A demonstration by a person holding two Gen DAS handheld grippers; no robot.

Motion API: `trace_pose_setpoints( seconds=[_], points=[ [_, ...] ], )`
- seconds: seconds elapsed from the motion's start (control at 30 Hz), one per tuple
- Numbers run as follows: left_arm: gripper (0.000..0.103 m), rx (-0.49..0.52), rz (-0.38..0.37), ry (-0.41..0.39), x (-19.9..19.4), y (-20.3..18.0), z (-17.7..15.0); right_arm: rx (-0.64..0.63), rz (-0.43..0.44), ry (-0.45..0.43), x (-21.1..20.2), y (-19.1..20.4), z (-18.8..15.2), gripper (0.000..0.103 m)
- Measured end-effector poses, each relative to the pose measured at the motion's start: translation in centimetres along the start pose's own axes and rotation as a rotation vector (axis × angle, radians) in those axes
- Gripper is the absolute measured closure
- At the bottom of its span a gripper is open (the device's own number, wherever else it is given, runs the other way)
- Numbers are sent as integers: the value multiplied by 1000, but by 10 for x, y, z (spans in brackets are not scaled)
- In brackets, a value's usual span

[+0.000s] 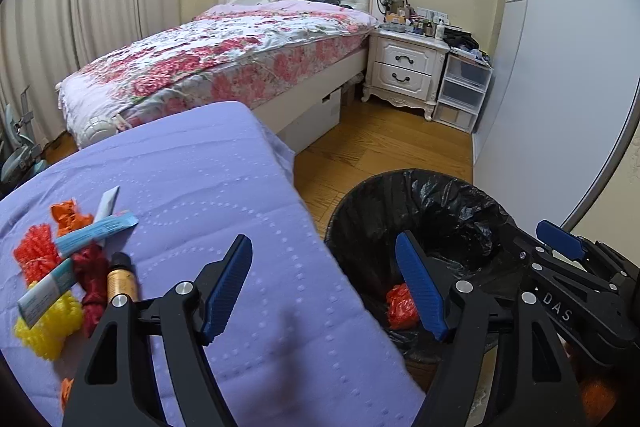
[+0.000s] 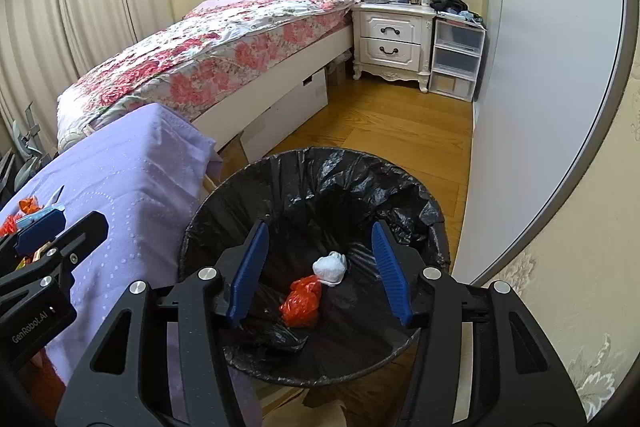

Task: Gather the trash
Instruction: 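Return to the table and grasp the yellow foam net with the left tool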

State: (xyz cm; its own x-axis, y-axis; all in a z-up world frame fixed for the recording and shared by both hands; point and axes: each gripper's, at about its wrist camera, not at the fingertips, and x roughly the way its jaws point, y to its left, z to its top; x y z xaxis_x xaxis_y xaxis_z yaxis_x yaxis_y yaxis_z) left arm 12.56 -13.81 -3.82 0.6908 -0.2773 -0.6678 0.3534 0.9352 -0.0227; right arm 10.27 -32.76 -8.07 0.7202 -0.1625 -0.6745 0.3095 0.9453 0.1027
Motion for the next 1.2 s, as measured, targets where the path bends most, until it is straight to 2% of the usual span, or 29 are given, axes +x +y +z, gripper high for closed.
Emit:
trace_pose_setpoints(
  seconds=[0.37,0.73,0.97,1.2],
  points=[
    [31,-43,71,0,-48,47,-35,-56,90,-2,-27,45,-15,49],
    [31,-186,204,11,-90,131,-74,-165,207,33,-40,115,-34,48],
    [31,-253,250,26,-88,170,-78,-250,264,59,-41,162,-46,48],
    [31,-225,240,38,-70,183,-71,-282,282,80,-36,183,-52,48]
  ],
)
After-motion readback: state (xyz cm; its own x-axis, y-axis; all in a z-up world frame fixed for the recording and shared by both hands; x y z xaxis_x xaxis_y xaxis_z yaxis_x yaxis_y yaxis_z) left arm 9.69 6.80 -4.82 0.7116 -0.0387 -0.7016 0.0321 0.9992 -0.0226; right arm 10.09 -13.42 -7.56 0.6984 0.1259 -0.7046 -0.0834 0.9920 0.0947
